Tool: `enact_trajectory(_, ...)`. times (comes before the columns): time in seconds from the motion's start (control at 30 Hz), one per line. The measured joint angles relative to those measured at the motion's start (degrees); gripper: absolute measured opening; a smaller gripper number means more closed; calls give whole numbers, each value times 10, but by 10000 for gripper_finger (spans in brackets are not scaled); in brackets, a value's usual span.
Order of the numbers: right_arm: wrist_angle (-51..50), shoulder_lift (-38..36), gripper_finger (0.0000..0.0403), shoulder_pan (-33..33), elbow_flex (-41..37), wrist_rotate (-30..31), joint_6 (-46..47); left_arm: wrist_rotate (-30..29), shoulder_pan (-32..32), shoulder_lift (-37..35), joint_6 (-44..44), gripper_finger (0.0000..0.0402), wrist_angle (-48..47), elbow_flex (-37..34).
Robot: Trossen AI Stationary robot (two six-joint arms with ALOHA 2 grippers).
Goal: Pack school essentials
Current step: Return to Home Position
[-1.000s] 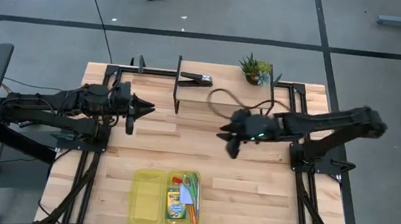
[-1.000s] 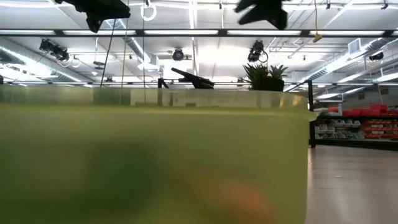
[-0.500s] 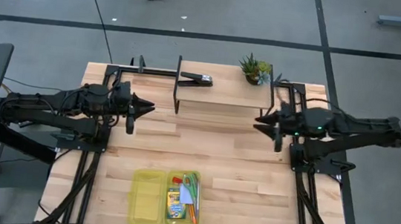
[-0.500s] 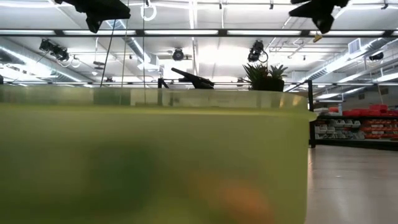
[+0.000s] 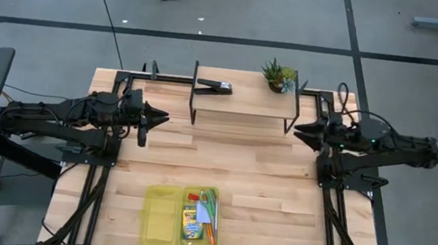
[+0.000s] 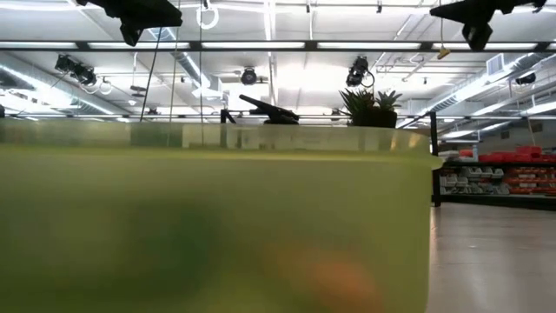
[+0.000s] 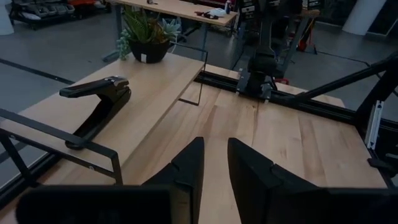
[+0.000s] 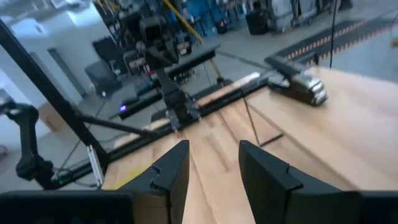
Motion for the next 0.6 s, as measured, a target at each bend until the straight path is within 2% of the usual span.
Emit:
enact_trajectory(0.2,-32,-66,145,0,0,40,-20,0,0,0,0,86,0,0)
enact_trajectory(0.37,-59,-125,145,0,-2,46,-28,0,0,0,0,89,0,0)
enact_trajectory(0.6,6,-206,132,0,-104,52,-6,0,0,0,0,81,0,0)
